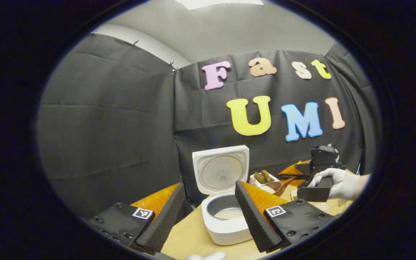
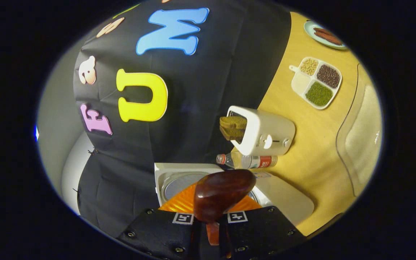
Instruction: Close the left gripper, press the button to open the rice cooker; take a wooden spoon from the chopstick holder with the right hand, scoop a spoonful of rice and pour it into the rice cooker, then put the wooden spoon back into the chopstick holder.
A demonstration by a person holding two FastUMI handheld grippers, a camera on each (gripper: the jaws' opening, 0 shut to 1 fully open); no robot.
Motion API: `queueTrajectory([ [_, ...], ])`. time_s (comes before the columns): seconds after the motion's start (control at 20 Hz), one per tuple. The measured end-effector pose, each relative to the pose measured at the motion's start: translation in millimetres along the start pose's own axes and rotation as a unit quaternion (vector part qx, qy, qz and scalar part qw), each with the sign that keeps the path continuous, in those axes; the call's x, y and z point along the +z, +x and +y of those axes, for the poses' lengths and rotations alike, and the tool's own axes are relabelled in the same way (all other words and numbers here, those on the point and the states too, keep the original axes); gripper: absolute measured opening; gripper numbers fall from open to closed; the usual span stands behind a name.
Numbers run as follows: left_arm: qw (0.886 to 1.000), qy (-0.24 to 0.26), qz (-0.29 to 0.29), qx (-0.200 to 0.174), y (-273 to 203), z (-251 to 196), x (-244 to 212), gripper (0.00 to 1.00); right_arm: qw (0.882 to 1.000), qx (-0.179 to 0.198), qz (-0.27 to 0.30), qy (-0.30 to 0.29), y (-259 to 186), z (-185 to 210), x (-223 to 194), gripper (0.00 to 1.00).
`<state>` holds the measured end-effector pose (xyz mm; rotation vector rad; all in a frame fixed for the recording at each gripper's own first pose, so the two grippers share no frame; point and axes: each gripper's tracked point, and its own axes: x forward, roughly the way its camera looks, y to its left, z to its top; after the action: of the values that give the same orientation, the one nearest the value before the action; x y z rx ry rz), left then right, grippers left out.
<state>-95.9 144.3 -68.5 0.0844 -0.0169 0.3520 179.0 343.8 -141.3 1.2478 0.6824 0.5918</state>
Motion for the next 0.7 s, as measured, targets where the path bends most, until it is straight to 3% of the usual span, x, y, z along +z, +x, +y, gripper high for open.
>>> queueTrajectory([
  [0.05, 1.000, -0.004, 0.003, 0.006, -0.6, 5.4, -3.6, 0.96, 1.000, 0.000, 0.009, -0.002, 10.8, 2.5, -11.6, 0.24],
  [0.1, 1.000, -0.007, 0.007, 0.012, -1.4, 9.9, -5.1, 0.95, 1.000, -0.003, 0.015, -0.005, 20.3, 2.4, -20.4, 0.19],
  [0.35, 0.999, -0.005, 0.015, 0.040, 7.0, 26.2, -17.0, 0.97, 0.998, -0.011, 0.055, 0.005, 66.5, -2.1, -69.9, 0.19],
  [0.7, 0.998, -0.008, 0.027, 0.055, 9.2, 41.0, -30.0, 0.99, 0.998, -0.034, 0.057, -0.023, 88.7, -17.0, -81.0, 0.19],
])
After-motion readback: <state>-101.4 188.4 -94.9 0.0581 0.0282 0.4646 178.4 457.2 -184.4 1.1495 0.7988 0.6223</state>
